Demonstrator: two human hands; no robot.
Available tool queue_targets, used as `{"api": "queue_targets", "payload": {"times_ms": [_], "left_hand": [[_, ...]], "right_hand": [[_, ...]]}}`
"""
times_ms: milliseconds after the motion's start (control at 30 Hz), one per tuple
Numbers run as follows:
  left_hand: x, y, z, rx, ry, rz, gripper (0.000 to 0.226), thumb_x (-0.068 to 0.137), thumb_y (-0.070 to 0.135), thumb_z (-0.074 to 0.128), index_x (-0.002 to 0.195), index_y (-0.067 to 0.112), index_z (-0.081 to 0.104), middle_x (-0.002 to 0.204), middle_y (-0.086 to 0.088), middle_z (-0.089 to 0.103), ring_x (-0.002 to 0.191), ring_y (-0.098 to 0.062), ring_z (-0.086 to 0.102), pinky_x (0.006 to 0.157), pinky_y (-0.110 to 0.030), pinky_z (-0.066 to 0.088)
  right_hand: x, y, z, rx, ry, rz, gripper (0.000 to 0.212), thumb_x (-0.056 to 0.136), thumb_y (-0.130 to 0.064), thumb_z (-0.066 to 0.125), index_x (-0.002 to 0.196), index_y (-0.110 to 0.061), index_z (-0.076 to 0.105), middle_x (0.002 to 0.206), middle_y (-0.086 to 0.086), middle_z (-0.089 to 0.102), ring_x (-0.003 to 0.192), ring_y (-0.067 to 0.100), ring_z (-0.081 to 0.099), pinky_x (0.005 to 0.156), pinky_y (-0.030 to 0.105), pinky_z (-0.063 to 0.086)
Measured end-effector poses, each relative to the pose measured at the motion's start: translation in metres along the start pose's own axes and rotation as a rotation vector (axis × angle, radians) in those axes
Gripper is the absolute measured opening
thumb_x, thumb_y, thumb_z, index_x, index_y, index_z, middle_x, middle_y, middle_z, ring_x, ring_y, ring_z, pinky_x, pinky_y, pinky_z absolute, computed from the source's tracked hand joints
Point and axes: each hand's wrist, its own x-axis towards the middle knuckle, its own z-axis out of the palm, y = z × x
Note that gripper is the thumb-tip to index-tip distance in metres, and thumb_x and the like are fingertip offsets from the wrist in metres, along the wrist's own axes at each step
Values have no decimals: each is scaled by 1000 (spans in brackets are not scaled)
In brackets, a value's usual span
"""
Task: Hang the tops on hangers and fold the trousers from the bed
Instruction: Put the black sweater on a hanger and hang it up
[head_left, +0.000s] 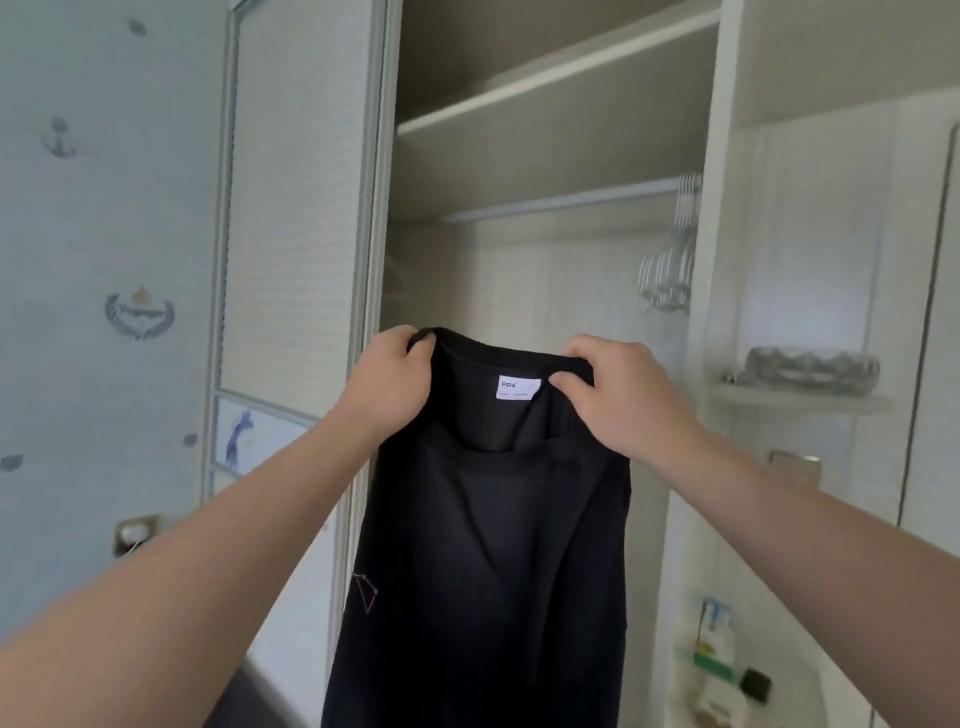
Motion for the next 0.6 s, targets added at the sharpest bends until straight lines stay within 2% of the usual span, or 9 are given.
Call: {"api": "queue_targets", "payload": {"times_ms": [133,233,300,367,467,600], "left_hand": [[84,3,16,12,0,79,37,105,30,41,77,8,47,69,-3,48,65,-21,47,63,-35,37],[143,3,28,-3,20,129,39,105,27,41,70,13,38,65,-1,43,60,-20,42,56,-33,31],[178,1,35,-34,10,143,40,105,26,42,68,13,37,63,0,42,61,-20,42,54,-33,30],[209,-1,42,-57,-23,158,39,105,25,41,71,8,42,66,-2,44,65,-22,43,56,-33,31],[251,-1,53,-78,-70,207,41,106,25,40,87,-7,57,71,-4,51,70,-24,47,60,-34,35],[291,-4,77,-124,-128,252,34,106,23,40,83,5,58,69,-2,50,73,-27,49,65,-33,35]], "right_hand": [[65,8,-1,-164,63,51,14,92,-35,63,83,-28,55,83,-3,64,85,26,61,73,39,51],[108,9,0,-319,139,69,14,92,-37,63,88,-24,59,87,-3,65,86,25,60,69,35,47],[136,8,2,-393,153,105,14,93,-35,64,89,-21,61,89,-1,65,87,26,60,71,36,49],[162,8,6,-459,132,136,15,94,-31,63,89,-17,61,89,2,65,88,29,62,72,38,52],[197,14,16,-557,92,209,13,95,-26,61,94,-14,64,91,6,65,89,31,63,70,36,51],[228,29,34,-658,-9,318,14,93,-16,56,104,-14,65,100,8,65,90,33,63,75,36,53]]}}
